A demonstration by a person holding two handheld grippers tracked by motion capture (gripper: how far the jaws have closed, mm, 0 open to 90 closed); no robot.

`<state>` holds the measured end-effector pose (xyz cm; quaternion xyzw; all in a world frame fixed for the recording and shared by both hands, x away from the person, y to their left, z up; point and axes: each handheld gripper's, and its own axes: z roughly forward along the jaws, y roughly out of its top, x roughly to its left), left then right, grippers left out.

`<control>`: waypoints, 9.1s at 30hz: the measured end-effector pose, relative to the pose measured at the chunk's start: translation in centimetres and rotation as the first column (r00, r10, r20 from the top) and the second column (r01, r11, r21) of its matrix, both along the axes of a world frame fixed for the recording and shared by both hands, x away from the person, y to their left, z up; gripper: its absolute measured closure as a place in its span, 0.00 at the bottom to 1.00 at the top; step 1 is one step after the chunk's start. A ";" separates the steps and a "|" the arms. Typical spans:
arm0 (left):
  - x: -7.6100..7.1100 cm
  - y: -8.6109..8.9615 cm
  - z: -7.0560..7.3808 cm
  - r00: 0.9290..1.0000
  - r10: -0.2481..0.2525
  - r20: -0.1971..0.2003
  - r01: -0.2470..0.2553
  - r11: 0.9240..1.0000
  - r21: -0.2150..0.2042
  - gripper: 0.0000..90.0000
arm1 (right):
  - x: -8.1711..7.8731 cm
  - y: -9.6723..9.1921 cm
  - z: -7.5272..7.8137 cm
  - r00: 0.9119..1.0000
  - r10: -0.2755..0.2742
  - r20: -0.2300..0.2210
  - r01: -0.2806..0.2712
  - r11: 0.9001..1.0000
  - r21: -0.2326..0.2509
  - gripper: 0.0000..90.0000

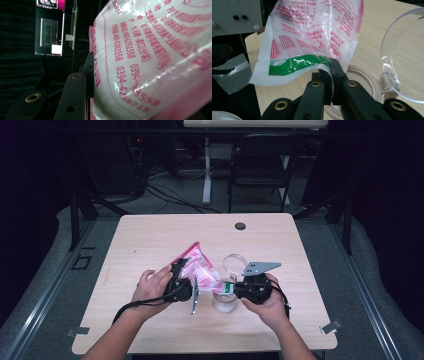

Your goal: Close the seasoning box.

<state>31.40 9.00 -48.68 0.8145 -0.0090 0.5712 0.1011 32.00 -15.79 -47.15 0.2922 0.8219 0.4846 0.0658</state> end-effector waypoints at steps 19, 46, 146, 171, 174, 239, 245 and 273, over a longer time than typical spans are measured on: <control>-0.1 -0.3 0.1 1.000 -0.010 0.013 0.009 1.000 0.020 0.71 | -0.2 -0.1 0.2 0.999 -0.032 0.039 0.032 0.999 -0.005 1.00; -0.4 -0.7 0.7 0.998 -0.033 0.052 0.029 0.997 0.064 0.71 | -0.3 -0.4 0.3 0.999 -0.024 0.039 0.024 1.000 -0.006 1.00; -0.5 -1.5 1.6 0.991 -0.087 0.102 0.071 0.987 0.146 0.71 | 0.2 -0.1 -0.7 0.999 -0.033 0.022 0.033 0.999 -0.023 1.00; -0.5 -1.4 1.9 0.991 -0.086 0.105 0.071 0.987 0.145 0.71 | 0.2 0.2 -0.7 0.999 -0.035 0.027 0.036 0.999 -0.018 1.00; -0.5 -1.4 1.9 0.992 -0.082 0.099 0.068 0.988 0.140 0.71 | 0.2 0.2 -0.7 0.999 -0.035 0.028 0.036 0.999 -0.015 1.00; -0.6 -2.0 2.0 0.989 -0.104 0.107 0.080 0.974 0.213 0.71 | 0.4 -0.2 -0.6 0.998 -0.048 0.031 0.048 0.999 -0.015 1.00; -0.5 -1.9 2.0 0.989 -0.105 0.102 0.080 0.972 0.223 0.71 | 0.4 0.0 -0.7 0.998 -0.045 0.033 0.046 0.999 -0.020 1.00; -0.7 -2.1 2.4 0.985 -0.115 0.126 0.085 0.971 0.223 0.71 | 0.4 -0.1 -0.6 0.998 -0.050 0.038 0.050 0.999 -0.008 1.00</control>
